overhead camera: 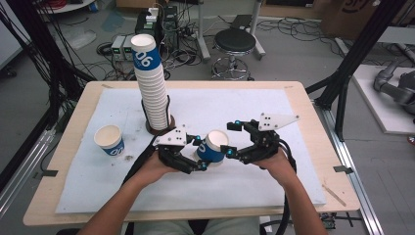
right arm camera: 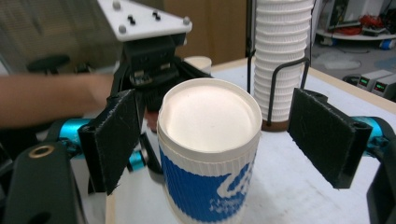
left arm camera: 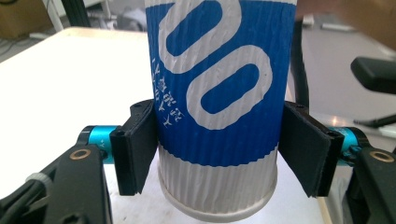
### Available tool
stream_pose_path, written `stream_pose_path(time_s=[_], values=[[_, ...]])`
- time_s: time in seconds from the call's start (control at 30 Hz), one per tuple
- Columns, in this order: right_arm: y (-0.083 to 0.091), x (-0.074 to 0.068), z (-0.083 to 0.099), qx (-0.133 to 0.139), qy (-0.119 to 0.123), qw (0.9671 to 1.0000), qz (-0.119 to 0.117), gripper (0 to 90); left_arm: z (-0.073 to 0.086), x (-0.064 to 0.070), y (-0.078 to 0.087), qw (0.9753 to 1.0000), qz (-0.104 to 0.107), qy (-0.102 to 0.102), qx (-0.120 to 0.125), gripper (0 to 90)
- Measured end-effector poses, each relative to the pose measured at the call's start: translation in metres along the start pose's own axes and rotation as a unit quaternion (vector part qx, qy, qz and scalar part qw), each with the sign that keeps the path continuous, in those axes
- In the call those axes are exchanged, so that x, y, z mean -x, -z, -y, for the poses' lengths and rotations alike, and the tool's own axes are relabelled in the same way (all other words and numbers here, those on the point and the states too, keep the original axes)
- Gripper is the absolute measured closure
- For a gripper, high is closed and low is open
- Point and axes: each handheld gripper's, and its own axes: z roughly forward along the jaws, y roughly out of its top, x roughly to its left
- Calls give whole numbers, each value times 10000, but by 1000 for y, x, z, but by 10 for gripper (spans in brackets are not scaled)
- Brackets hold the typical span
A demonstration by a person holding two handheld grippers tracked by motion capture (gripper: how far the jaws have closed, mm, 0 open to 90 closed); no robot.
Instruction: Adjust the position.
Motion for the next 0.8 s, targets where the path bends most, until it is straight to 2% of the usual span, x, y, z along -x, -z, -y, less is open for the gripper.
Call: stream_pose_path(time_s=[0.07,0.13,0.3,0.43,0.67,0.8], values=[[1,0,-7,-251,209,9995,38,180,-4,-2,2,9999,-1,-57,-161,313],[0,0,-13,-528,427,9977,-19,180,-7,-3,4,9994,30,-101,-326,313],[-6,2,-26,-1117,743,9909,-93,180,-16,-4,6,9966,39,-275,-774,312],[-14,2,-32,-1433,881,9855,-224,180,-22,-4,7,9952,57,-350,-914,312],[-30,-1,-42,-2045,1262,9702,-307,181,-29,-3,5,9913,119,-473,-1219,312],[-38,-4,-44,-2341,1328,9622,-425,186,-29,-3,4,9890,149,-491,-1384,312]])
